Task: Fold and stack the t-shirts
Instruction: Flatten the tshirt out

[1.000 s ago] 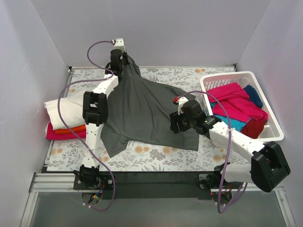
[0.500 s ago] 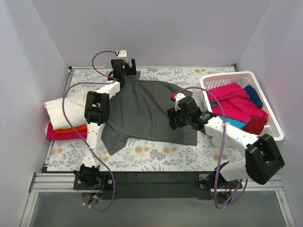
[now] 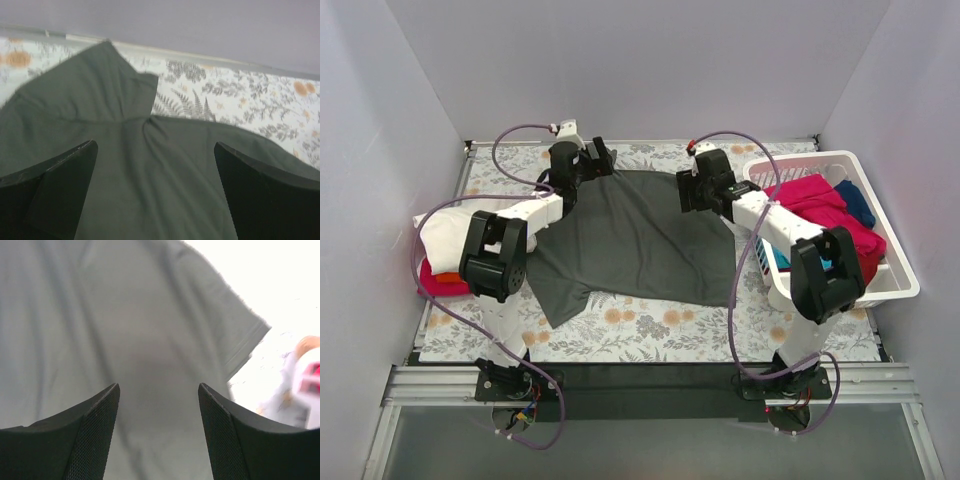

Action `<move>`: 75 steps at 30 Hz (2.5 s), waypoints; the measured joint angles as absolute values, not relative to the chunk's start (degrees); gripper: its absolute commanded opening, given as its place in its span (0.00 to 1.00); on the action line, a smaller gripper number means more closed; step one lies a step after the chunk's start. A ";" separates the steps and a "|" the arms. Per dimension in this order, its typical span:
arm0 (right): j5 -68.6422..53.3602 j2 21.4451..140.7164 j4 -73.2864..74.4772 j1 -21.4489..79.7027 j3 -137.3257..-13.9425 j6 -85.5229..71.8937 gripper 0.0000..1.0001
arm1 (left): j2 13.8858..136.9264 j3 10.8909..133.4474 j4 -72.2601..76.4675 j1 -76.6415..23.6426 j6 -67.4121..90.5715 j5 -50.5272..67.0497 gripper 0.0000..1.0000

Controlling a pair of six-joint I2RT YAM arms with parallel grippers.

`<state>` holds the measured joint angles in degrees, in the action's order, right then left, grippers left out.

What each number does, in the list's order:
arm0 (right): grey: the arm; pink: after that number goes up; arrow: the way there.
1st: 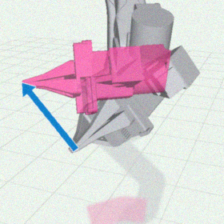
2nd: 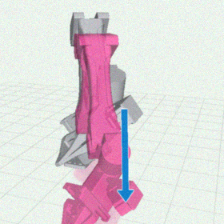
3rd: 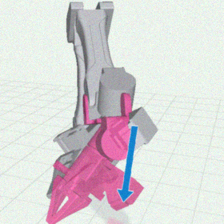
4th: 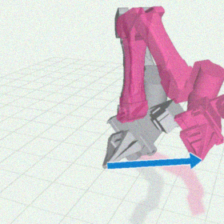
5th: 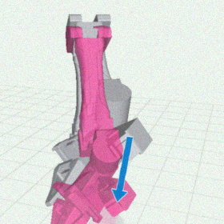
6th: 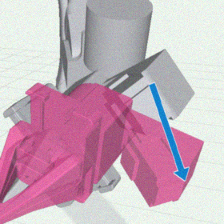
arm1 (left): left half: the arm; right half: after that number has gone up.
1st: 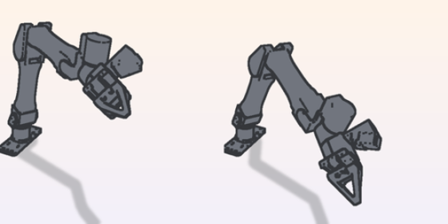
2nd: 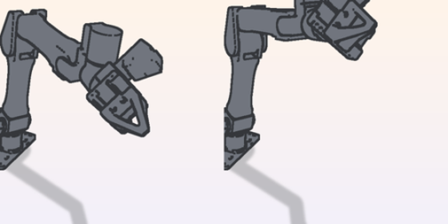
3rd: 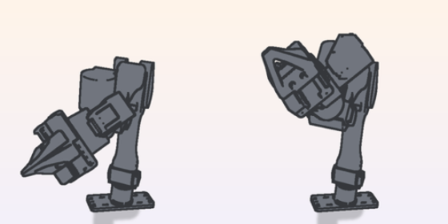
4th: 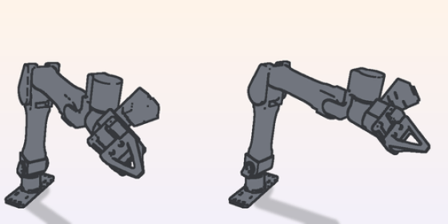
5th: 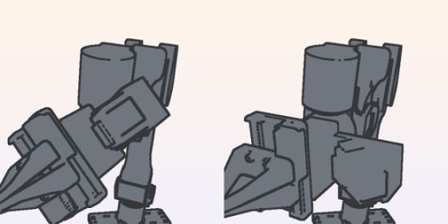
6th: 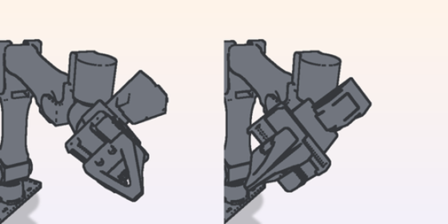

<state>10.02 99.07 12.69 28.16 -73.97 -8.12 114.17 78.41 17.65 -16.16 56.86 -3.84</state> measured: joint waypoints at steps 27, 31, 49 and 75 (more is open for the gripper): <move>7.73 126.80 12.29 17.21 -94.94 -17.87 0.57 | 108.33 50.43 28.32 -15.59 68.45 5.02 0.95; 7.11 128.97 12.73 16.32 -97.89 -18.20 0.57 | 105.93 47.59 28.25 -15.59 68.66 5.52 0.95; 6.81 144.05 19.73 13.87 -122.98 -15.92 0.57 | 99.83 41.71 26.04 -15.59 68.84 8.14 0.95; -4.54 98.76 4.43 21.87 -85.25 -5.80 0.60 | 66.52 36.80 14.98 -23.18 70.13 -7.11 0.95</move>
<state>-4.54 98.76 4.43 21.87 -85.25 -5.80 66.52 36.80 14.98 -23.18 70.13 -7.11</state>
